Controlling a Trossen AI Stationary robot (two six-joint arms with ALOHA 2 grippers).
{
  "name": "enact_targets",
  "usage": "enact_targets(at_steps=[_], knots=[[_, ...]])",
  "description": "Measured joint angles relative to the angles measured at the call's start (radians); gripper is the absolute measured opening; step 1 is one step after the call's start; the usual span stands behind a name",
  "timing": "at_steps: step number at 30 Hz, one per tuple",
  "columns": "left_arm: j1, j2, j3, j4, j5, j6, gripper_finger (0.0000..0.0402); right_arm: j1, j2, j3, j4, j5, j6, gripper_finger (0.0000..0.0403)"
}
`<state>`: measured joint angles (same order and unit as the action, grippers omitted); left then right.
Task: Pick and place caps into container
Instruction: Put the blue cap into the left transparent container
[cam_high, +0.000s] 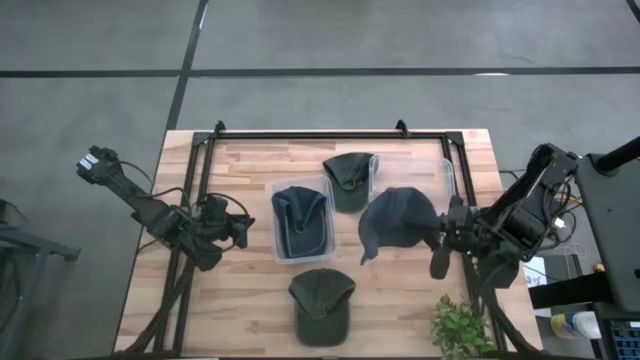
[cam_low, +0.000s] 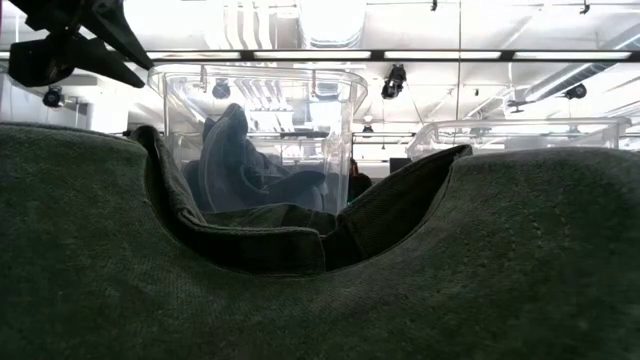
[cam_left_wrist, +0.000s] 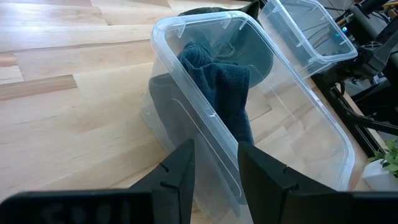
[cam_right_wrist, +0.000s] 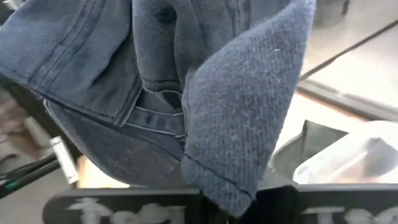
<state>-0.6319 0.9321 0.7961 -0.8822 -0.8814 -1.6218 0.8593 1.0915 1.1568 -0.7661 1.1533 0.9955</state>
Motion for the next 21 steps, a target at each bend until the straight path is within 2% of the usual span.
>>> enact_targets(at_steps=[7,10,14,21], knots=[[0.000,0.000,0.000,0.000,0.000,0.000,0.0114,0.000,-0.055,-0.001,0.040,-0.169,0.016,0.0011],[0.000,0.000,0.000,0.000,0.000,0.000,0.0114,0.000,-0.097,-0.001,0.084,-0.257,-0.026,0.0011],[0.000,0.000,0.000,0.000,0.000,0.000,0.0114,0.000,-0.159,-0.001,0.208,-0.418,-0.158,0.0011],[0.000,0.000,0.000,0.000,0.000,0.000,0.0114,0.000,-0.225,-0.001,0.468,-0.735,-0.501,0.0011]])
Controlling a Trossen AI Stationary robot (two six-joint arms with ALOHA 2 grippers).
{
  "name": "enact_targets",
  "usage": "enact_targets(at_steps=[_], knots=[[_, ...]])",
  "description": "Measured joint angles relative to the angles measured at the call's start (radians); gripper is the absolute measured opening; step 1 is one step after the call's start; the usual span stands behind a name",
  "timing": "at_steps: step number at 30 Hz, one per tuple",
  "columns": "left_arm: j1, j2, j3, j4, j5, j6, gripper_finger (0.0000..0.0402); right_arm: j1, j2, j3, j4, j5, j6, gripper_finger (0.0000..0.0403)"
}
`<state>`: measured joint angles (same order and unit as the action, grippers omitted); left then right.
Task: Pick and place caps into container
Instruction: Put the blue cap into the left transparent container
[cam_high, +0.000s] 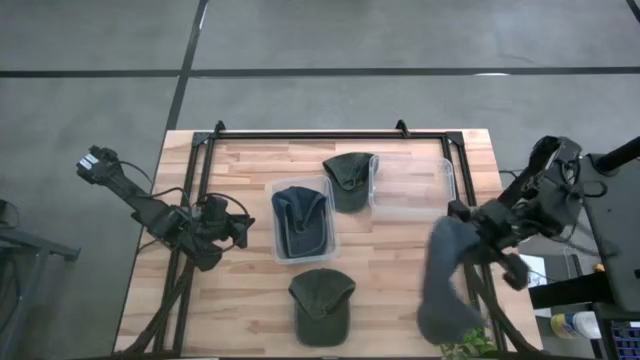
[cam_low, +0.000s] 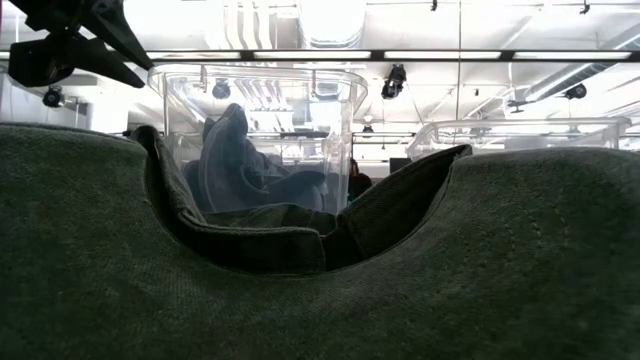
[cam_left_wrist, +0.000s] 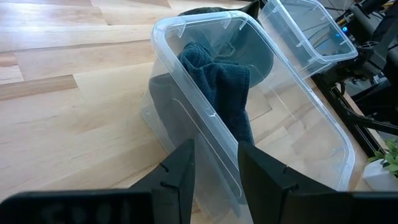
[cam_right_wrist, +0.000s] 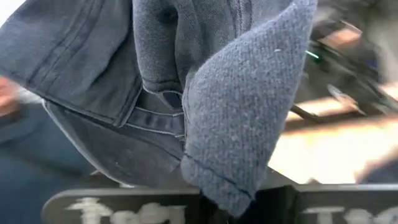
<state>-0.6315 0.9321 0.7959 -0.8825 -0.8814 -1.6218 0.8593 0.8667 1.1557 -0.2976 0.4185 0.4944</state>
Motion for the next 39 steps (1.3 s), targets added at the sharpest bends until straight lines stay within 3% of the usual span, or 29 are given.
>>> enact_targets(at_steps=[10,19,21,27,31,34,39], knots=[[0.000,0.000,0.000,0.000,0.000,0.000,0.0114,0.000,-0.011,0.000,0.182,-0.334,-0.284,0.0011],[0.000,0.000,0.000,0.000,0.000,-0.001,0.0114,-0.001,-0.001,0.000,0.185,-0.328,-0.288,0.0011],[0.000,0.000,0.000,0.000,0.000,-0.001,0.0114,0.000,0.005,0.000,0.168,-0.251,-0.268,0.0011],[0.000,0.001,0.000,0.011,0.000,-0.001,0.0114,-0.007,0.045,0.000,-0.061,0.205,-0.071,0.0011],[0.000,0.015,0.000,0.019,-0.014,-0.001,0.0114,-0.035,0.093,-0.001,-0.195,0.424,0.111,0.0012],[0.000,0.031,0.000,0.039,-0.047,-0.001,0.0114,-0.077,0.142,-0.001,-0.230,0.506,0.168,0.0012],[0.002,0.056,0.000,0.109,-0.090,-0.001,0.0114,-0.200,0.244,-0.001,-0.230,0.527,0.181,0.0012]])
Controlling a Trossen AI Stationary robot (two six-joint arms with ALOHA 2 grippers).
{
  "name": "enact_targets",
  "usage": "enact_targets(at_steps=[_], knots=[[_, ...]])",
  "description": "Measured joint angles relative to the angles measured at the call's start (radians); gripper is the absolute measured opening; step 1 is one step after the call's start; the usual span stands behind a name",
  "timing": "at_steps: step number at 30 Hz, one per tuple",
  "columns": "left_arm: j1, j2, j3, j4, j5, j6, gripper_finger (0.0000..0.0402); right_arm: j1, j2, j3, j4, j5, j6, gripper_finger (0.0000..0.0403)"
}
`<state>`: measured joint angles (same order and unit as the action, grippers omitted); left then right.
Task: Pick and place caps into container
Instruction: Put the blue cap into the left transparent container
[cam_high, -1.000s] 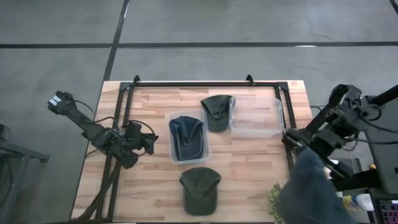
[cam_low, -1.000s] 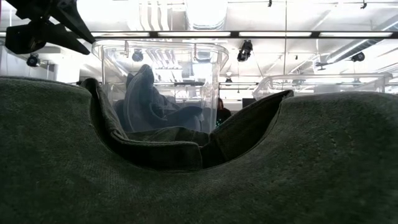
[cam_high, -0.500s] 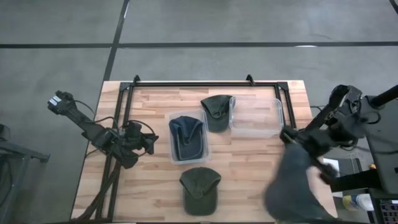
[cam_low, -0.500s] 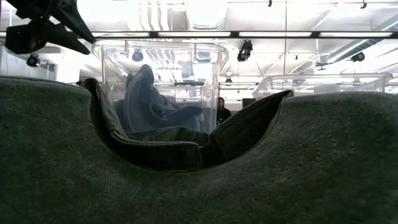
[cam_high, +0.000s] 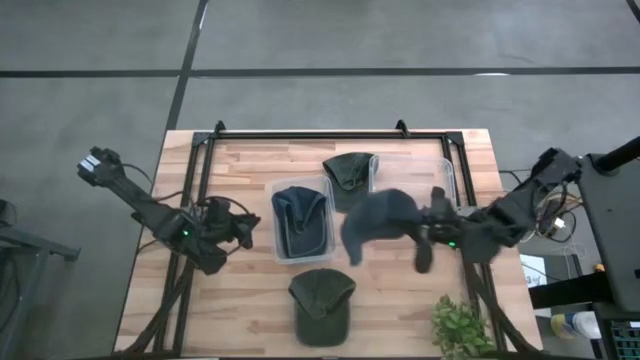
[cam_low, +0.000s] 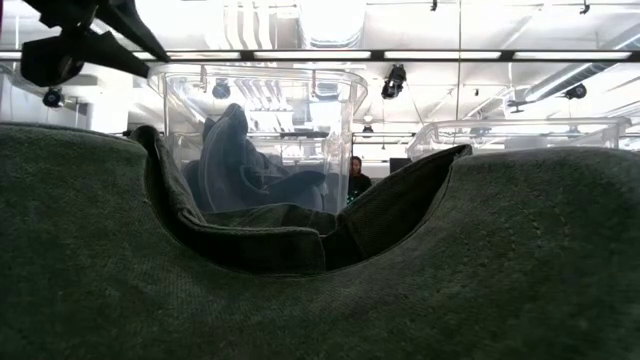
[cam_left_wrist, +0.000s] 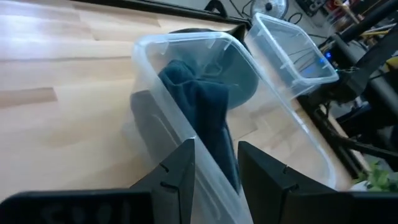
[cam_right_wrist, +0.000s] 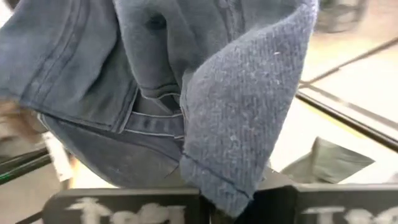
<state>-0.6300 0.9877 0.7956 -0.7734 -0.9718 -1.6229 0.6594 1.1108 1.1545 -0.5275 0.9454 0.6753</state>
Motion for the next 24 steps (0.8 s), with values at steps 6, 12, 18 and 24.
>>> enact_targets(at_steps=[6,12,18,24], knots=[[0.000,0.024,0.000,0.139,-0.009,0.080,0.0114,-0.176,0.106,0.000,0.014,0.000,0.030,0.0012],[0.000,0.049,0.001,0.568,-0.085,0.583,0.0114,-0.305,0.193,0.000,0.135,0.000,0.082,0.0013],[0.000,0.065,0.004,0.955,-0.085,1.073,0.0114,-0.361,0.266,0.072,0.165,-0.002,0.070,0.0013],[0.002,0.063,0.003,0.990,-0.095,1.163,0.0114,-0.387,0.332,0.192,0.164,-0.015,-0.048,0.0013]])
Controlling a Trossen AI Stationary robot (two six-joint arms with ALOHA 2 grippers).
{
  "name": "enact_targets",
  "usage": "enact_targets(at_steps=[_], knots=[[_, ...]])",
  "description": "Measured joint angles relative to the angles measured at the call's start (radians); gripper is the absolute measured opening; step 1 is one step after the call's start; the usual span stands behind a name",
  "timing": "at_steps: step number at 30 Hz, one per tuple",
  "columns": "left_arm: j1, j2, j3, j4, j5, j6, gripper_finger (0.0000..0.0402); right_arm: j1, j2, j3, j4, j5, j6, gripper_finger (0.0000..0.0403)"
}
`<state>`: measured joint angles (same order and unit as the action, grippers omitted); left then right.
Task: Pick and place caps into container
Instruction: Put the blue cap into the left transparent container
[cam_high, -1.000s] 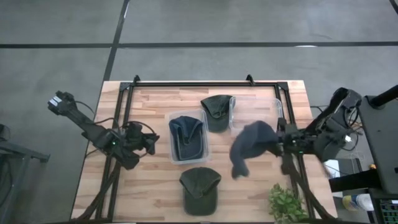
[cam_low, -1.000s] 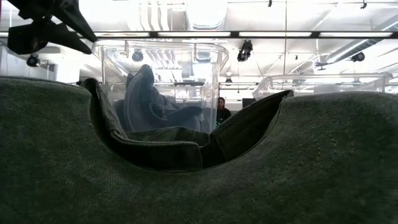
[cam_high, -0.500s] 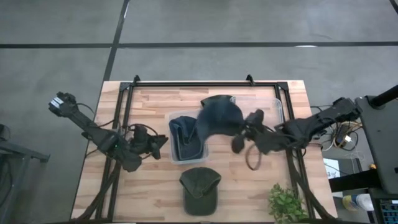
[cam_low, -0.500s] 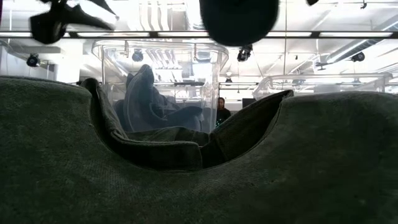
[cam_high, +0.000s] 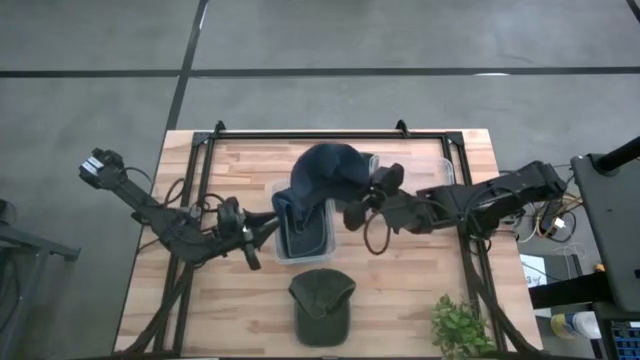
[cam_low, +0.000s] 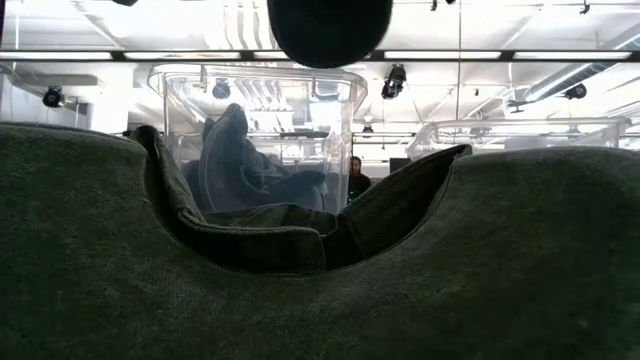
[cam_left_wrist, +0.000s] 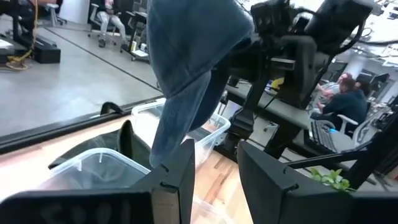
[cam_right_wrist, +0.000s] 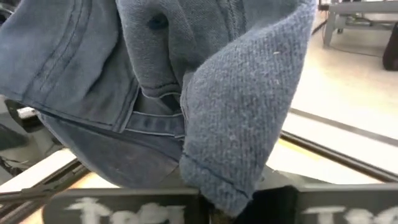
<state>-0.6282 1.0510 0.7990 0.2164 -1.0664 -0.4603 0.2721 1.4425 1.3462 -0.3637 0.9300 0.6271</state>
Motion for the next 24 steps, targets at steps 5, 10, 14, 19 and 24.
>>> enact_targets(at_steps=[5,10,14,19,24], knots=[[0.002,0.004,0.000,-0.001,-0.002,0.078,0.0114,-0.012,0.054,0.073,-0.001,-0.028,-0.058,0.0013],[0.007,0.004,0.000,0.001,-0.016,0.137,0.0114,-0.027,0.101,0.116,-0.007,-0.032,-0.065,0.0013],[0.016,0.013,0.000,0.001,-0.037,0.148,0.0114,-0.041,0.136,0.150,-0.007,-0.033,-0.064,0.0013],[0.030,0.041,0.000,0.001,-0.080,0.149,0.0114,-0.051,0.163,0.179,0.012,-0.029,-0.062,0.0013],[0.047,0.068,-0.001,0.000,-0.097,0.148,0.0114,-0.051,0.181,0.192,0.005,-0.020,-0.062,0.0013]])
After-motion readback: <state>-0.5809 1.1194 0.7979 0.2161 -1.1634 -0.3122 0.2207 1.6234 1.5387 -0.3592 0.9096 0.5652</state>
